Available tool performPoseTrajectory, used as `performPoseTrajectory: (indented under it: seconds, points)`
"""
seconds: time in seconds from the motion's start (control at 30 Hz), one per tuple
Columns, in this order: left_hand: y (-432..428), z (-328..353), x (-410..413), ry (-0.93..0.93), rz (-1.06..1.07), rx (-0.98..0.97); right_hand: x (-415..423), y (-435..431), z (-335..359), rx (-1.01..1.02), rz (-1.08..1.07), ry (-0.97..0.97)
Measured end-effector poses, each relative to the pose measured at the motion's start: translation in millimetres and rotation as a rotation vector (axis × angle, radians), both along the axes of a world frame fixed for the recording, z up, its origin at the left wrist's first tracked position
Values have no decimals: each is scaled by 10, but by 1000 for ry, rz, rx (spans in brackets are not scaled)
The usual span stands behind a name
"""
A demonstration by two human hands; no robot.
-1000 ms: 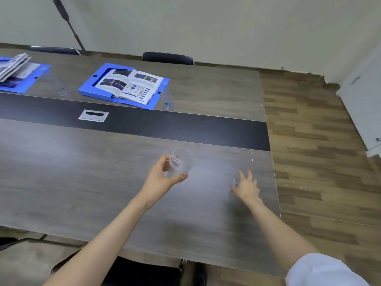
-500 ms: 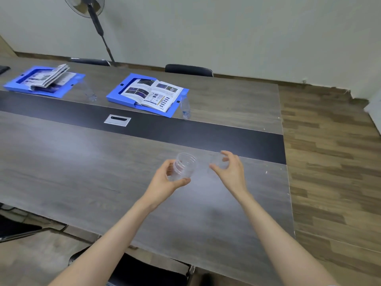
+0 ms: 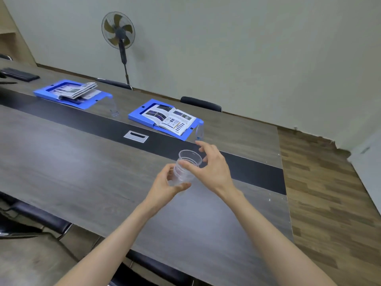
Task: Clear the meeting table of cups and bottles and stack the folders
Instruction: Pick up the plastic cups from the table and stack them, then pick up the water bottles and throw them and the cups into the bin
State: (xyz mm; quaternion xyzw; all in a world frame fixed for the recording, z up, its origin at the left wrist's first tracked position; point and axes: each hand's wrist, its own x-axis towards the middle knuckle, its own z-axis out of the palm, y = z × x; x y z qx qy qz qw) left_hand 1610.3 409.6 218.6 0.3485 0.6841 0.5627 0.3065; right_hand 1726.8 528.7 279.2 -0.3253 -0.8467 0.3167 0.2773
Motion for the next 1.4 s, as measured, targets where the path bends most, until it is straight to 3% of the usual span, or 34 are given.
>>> performPoseTrajectory:
  seconds: [0.33, 0.47, 0.6, 0.9, 1.07, 1.23, 1.4]
  points:
    - [-7, -45, -244, -22, 68, 23, -253, 110, -82, -58, -57, -21]
    - [237, -191, -369, -19, 116, -7, -432, 527, -277, -216, -115, -2]
    - [603, -330, -547, -7, 155, -77, -731, 1240, -512, -264, -108, -112]
    - [1704, -509, -1191, -14, 248, -160, -1798, 3010, -1183, -194, -83, -337]
    - [2051, -704, -1490, -2, 273, -180, -2343, 3807, -1608, -17, -25, -486]
    - [2099, -861, -1580, -51, 314, -194, -2689, 4255, -1957, 8, 31, -654]
    - [2048, -948, -1562, -90, 331, -214, -2857, 4367, -2268, -6, -2, -626]
